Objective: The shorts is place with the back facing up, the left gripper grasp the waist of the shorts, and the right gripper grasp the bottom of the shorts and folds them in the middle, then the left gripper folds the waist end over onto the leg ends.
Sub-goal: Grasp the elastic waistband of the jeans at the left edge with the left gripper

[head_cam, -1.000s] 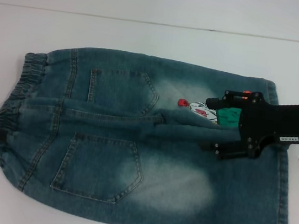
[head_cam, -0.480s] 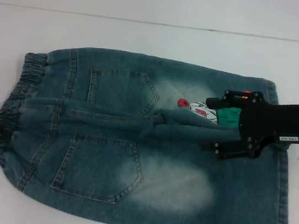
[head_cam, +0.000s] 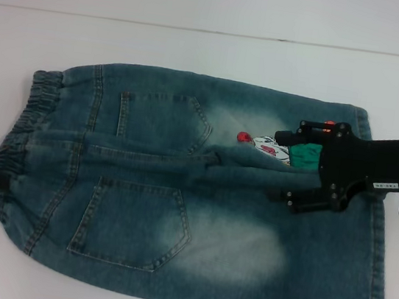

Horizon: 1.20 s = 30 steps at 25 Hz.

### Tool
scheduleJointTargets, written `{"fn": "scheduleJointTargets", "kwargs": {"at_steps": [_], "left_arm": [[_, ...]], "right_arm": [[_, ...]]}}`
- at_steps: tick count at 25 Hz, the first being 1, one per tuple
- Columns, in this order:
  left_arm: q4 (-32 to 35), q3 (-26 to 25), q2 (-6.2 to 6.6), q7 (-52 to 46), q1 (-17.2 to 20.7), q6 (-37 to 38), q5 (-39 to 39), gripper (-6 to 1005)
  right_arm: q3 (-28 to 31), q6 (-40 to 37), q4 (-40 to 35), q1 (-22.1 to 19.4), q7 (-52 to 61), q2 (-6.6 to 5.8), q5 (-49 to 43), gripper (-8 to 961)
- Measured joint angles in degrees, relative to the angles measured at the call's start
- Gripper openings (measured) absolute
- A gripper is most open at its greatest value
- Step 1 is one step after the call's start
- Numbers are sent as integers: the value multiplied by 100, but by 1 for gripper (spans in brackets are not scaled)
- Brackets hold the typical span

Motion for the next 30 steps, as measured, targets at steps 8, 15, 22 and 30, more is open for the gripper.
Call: {"fn": "scheduleJointTargets", "kwargs": {"at_steps": [8, 15, 22, 30], "left_arm": [[-23, 61, -59, -5, -80, 43, 6, 937], [54, 54, -130, -1, -138, 215, -54, 936], [402, 5, -232, 11, -181, 375, -61, 935], [389, 54, -212, 7, -151, 446, -17, 934]], "right_arm": [[0, 5, 0, 2, -12, 0, 0, 896], [0, 6, 0, -2, -21, 0, 0, 897], [0, 5, 0, -5, -61, 0, 12, 897], [16, -11, 0, -2, -92, 0, 27, 897]]}}
